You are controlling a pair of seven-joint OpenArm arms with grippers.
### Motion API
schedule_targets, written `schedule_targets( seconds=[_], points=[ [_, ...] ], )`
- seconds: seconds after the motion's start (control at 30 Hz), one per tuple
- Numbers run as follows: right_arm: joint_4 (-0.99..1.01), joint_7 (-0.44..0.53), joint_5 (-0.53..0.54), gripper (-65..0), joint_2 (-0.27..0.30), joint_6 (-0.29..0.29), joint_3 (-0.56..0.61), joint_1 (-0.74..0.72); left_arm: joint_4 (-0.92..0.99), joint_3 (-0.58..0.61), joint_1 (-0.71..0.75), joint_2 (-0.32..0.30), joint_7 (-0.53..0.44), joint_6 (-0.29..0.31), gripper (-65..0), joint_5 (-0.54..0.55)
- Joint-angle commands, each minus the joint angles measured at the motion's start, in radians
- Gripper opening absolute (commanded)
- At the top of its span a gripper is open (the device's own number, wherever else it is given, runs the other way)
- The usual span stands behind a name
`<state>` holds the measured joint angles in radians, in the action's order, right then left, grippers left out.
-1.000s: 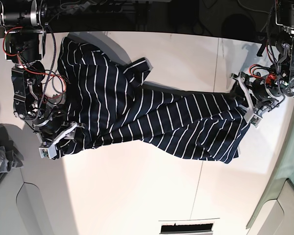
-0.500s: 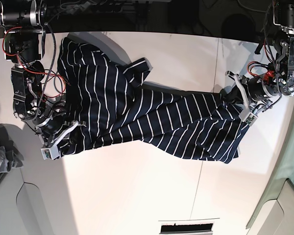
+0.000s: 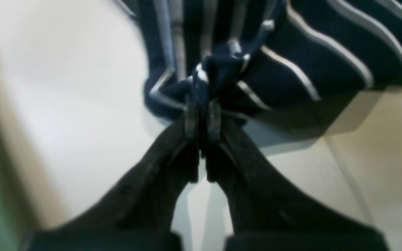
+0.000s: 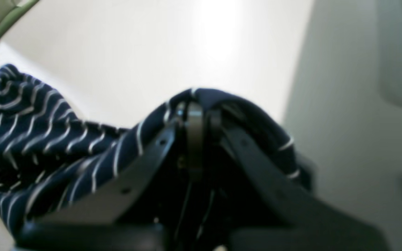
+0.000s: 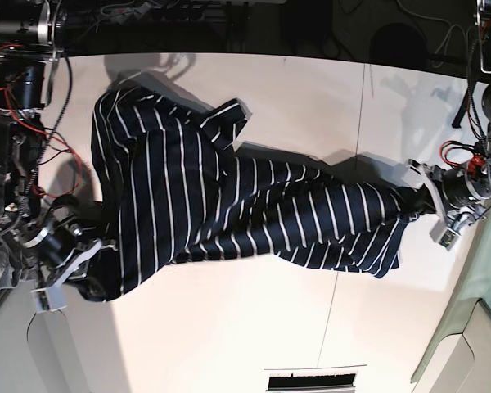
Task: Layout the t-shirt on the table in an organized manner, then fold the t-shirt properly
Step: 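Hold the shirt ends with both grippers and stretch it lengthwise, then release the shirt and raise both grippers away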
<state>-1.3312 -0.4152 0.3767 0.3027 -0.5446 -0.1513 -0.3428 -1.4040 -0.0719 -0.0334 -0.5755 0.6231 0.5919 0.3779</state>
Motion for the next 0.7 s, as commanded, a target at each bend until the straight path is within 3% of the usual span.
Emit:
schedule_targets(
  seconds=[0.0,0.1,0.23,0.67],
  points=[
    [-0.039,0.002,0.037,-65.0,0.027,-0.003,-0.008,-0.025,-0.014,-0.007,-0.016,-0.026,-0.013,-0.004,-65.0,0.007],
    [-0.074,-0.055,0.085,-65.0,0.059,-0.002,-0.008,-0.025,-0.014,-0.007,-0.016,-0.029,0.01,0.033,-65.0,0.007],
    [-0.076,-0.123,0.122,-65.0,0.075,-0.002,-0.009,-0.013,-0.014,-0.007,-0.016,-0.029,0.009,0.034,-65.0,0.007],
    [-0.076,-0.069,0.122,-65.0,0.081,-0.002,-0.036,0.293,-0.014,-0.007,-0.01,-0.028,0.059,0.034,-65.0,0.014]
  ],
)
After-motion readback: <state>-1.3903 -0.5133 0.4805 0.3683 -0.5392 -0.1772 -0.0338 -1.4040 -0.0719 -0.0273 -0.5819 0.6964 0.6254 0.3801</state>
